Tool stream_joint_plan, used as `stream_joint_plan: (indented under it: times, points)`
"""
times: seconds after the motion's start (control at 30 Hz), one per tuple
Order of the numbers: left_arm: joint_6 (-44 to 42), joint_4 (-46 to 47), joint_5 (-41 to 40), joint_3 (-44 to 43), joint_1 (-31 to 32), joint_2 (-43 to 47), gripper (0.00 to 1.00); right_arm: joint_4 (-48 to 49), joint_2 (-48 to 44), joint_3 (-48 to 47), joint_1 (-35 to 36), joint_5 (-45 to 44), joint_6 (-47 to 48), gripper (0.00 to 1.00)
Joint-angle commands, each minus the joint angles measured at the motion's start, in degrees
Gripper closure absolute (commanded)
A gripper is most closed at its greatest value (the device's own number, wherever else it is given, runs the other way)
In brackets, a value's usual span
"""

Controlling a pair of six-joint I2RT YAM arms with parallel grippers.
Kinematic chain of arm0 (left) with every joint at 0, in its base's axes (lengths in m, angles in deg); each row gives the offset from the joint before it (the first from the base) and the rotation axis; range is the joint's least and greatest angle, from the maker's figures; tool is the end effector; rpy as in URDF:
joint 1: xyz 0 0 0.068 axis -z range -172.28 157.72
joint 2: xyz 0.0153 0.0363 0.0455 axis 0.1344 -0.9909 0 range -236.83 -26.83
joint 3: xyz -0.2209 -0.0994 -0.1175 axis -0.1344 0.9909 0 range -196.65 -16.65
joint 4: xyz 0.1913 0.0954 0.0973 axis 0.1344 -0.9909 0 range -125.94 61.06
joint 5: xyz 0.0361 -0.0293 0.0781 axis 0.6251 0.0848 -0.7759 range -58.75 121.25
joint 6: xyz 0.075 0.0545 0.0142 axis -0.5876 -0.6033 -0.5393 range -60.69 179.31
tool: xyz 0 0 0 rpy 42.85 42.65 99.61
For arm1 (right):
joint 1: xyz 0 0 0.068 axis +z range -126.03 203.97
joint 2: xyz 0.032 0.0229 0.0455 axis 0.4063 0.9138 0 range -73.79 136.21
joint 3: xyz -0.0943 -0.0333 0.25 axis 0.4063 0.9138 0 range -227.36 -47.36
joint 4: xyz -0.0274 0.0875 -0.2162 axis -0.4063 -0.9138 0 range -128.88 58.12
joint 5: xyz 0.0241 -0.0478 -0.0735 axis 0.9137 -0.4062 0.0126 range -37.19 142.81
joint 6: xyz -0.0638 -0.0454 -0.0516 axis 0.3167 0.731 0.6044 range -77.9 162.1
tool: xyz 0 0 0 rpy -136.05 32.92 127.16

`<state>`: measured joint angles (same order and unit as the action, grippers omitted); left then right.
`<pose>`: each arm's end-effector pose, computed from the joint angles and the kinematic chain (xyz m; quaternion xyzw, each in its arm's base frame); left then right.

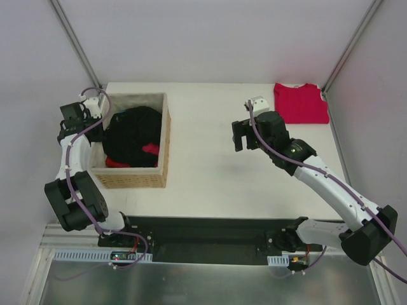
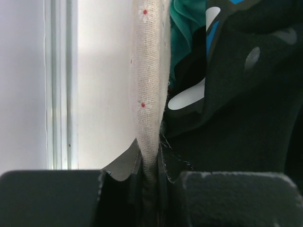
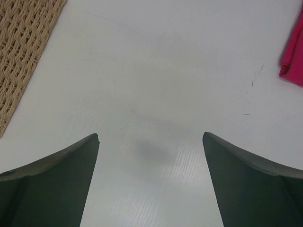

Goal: Fold and stack the t-shirts

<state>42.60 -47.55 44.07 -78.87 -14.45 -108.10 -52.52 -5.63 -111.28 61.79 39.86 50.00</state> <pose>0.3113 0.1067 0.2613 0.0066 0.8933 0.0514 0.4465 0.2369 0.1600 0.3332 -0.2694 0.7953 0.0462 0.5411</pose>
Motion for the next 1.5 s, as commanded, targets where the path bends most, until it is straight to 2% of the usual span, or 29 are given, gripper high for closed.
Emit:
stream_joint_plan:
  times: [0.0, 0.13, 0.4, 0.6, 0.87, 0.9, 0.93, 1.0, 1.13, 1.17, 1.2, 1.23, 1.27, 1.3, 1.47]
  points:
    - [-3.1, -0.4, 1.9, -0.2, -5.8, -5.4, 1.0, 1.8, -3.6, -0.3, 0.8, 1.6, -1.1, 0.04]
    - [-3.2, -0.4, 1.9, 0.6, -8.7, -6.9, 1.0, 1.7, -3.7, -0.6, 1.3, 1.7, -1.3, 0.04]
    - [-3.0, 3.4, 1.1, 8.7, -14.0, -5.3, 1.0, 2.4, -3.1, -0.9, 1.6, 2.1, -1.6, 0.04]
    - [-4.4, 5.3, -3.3, 12.5, -14.5, -3.8, 1.0, 3.2, -3.4, -0.4, 1.4, 2.6, -1.7, 0.04]
    - [-3.7, 8.5, -1.7, 15.7, -15.6, -0.3, 0.99, 3.7, -3.6, 0.2, 1.5, 3.0, -1.9, 0.04]
    - [-2.9, 9.0, -1.3, 15.7, -15.6, 0.1, 0.13, 3.9, -3.6, 0.3, 1.4, 3.3, -1.9, 0.04]
    - [-2.6, 8.9, -0.7, 15.6, -15.6, 0.7, 0.01, 3.9, -3.6, 0.3, 1.5, 3.5, -2.1, 0.04]
    - [-1.6, 8.9, 1.7, 15.0, -15.4, 2.6, 0.01, 4.1, -3.2, 0.3, 1.5, 3.8, -2.3, 0.04]
    - [4.9, 7.4, -0.9, 10.7, -12.6, 5.0, 0.01, 4.3, -2.8, 0.1, 1.5, 4.4, -2.6, 0.04]
    - [5.9, 6.2, -1.7, 7.6, -10.7, 5.6, 0.01, 4.2, -2.8, 0.1, 1.5, 4.4, -2.6, 0.04]
    - [6.9, 4.7, -4.2, 5.6, -6.2, 5.6, 0.01, 4.3, -2.4, 0.0, 1.5, 4.4, -2.5, 0.04]
    - [7.5, 1.6, -10.0, 3.8, -3.2, 5.5, 0.01, 4.2, -2.2, -0.1, 1.5, 4.5, -2.5, 0.04]
    - [7.7, -0.3, -11.3, -0.2, -0.9, 5.3, 0.01, 4.1, -2.2, -0.3, 1.5, 4.5, -2.2, 0.04]
    - [7.9, -1.5, -11.6, -2.0, 3.1, 5.3, 0.01, 3.9, -1.8, -0.6, 1.6, 4.3, -2.1, 0.04]
    - [15.7, -10.5, -9.8, -14.1, 8.5, 4.8, 0.01, 2.6, 0.5, -2.7, 1.9, 2.5, -0.8, 0.04]
